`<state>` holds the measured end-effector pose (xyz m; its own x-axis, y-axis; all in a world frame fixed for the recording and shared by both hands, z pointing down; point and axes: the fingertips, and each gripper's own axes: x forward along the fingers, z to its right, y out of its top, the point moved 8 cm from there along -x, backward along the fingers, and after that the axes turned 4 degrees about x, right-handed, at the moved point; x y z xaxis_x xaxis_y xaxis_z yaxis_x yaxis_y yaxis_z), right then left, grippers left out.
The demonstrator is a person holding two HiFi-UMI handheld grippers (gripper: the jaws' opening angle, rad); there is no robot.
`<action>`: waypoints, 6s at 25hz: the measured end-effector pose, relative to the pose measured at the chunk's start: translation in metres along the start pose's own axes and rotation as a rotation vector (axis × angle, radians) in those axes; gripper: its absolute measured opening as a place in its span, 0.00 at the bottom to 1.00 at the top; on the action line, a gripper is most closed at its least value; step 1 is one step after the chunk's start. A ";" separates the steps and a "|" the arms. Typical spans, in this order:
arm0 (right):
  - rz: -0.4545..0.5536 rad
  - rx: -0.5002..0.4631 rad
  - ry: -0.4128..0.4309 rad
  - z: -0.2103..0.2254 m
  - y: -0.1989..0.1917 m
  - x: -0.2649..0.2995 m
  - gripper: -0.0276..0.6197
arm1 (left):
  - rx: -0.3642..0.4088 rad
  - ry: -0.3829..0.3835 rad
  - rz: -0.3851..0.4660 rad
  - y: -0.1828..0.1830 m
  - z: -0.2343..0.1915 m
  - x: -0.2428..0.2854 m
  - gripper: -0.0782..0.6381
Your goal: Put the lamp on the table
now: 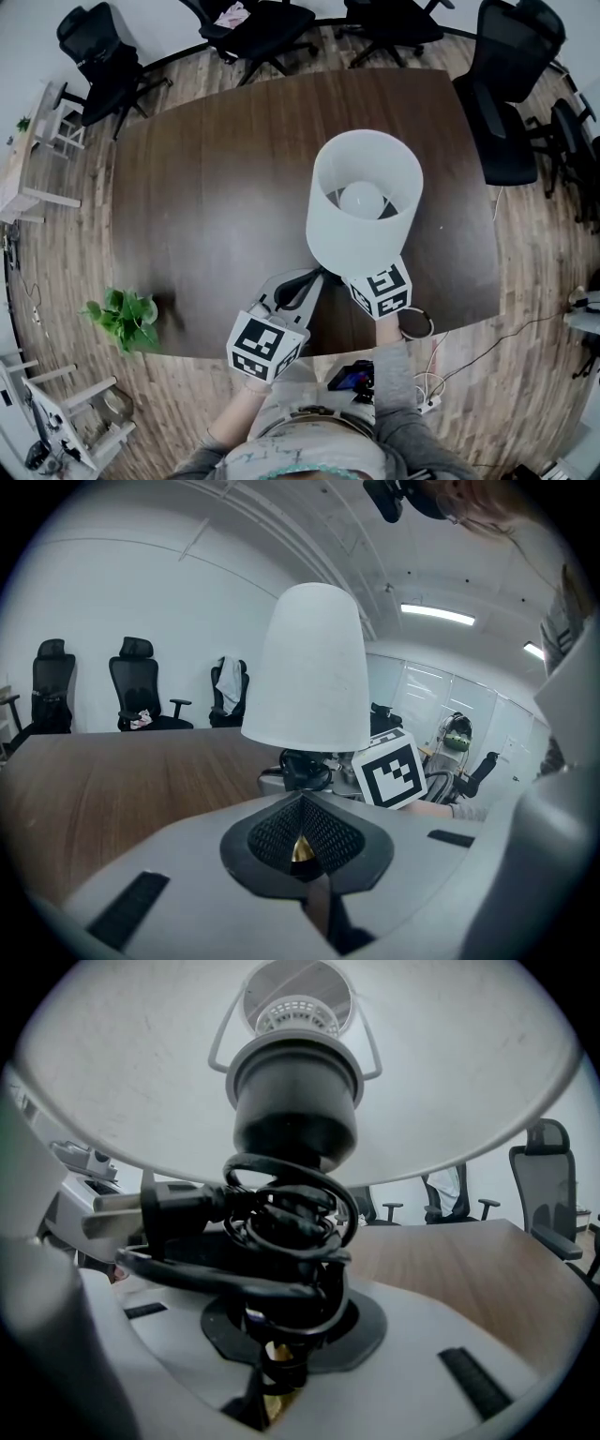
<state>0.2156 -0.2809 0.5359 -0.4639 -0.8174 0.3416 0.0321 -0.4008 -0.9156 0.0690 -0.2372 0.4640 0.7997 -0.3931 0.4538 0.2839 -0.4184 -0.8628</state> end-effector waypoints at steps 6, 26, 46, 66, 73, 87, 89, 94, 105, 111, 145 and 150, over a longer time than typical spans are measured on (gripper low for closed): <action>0.029 0.024 0.003 -0.001 -0.005 -0.005 0.13 | 0.015 -0.001 -0.007 -0.004 0.000 0.002 0.12; 0.142 -0.005 0.023 -0.007 -0.020 -0.022 0.14 | 0.059 -0.046 -0.015 -0.015 0.019 0.009 0.12; 0.225 0.017 0.063 -0.020 -0.031 -0.037 0.22 | 0.065 -0.043 -0.043 -0.026 0.023 0.004 0.12; 0.231 0.144 0.068 -0.019 -0.050 -0.053 0.30 | 0.076 0.009 -0.084 -0.048 0.024 0.003 0.12; 0.216 0.163 0.063 -0.019 -0.052 -0.057 0.32 | 0.073 0.058 -0.089 -0.056 0.017 0.009 0.12; 0.156 0.154 0.033 -0.019 -0.063 -0.072 0.35 | 0.057 0.023 -0.105 -0.063 0.013 0.018 0.13; 0.136 0.164 0.021 -0.020 -0.069 -0.078 0.35 | 0.055 0.014 -0.113 -0.065 0.011 0.018 0.13; 0.127 0.231 -0.030 -0.023 -0.079 -0.096 0.35 | 0.047 -0.015 -0.130 -0.069 0.008 0.021 0.13; 0.112 0.213 -0.040 -0.029 -0.074 -0.110 0.35 | 0.053 -0.053 -0.144 -0.075 0.010 0.021 0.13; 0.089 0.212 -0.027 -0.040 -0.071 -0.114 0.35 | 0.062 -0.077 -0.141 -0.072 0.012 0.020 0.13; 0.077 0.139 -0.194 -0.099 -0.056 -0.147 0.17 | 0.179 -0.240 -0.087 -0.059 0.019 -0.020 0.17; 0.092 0.132 -0.213 -0.110 -0.053 -0.146 0.15 | 0.199 -0.266 -0.071 -0.056 0.023 -0.028 0.17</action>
<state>0.1841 -0.0945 0.5106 -0.2570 -0.9161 0.3078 0.1868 -0.3596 -0.9142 0.0429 -0.1843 0.4949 0.8767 -0.1298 0.4631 0.4210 -0.2586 -0.8694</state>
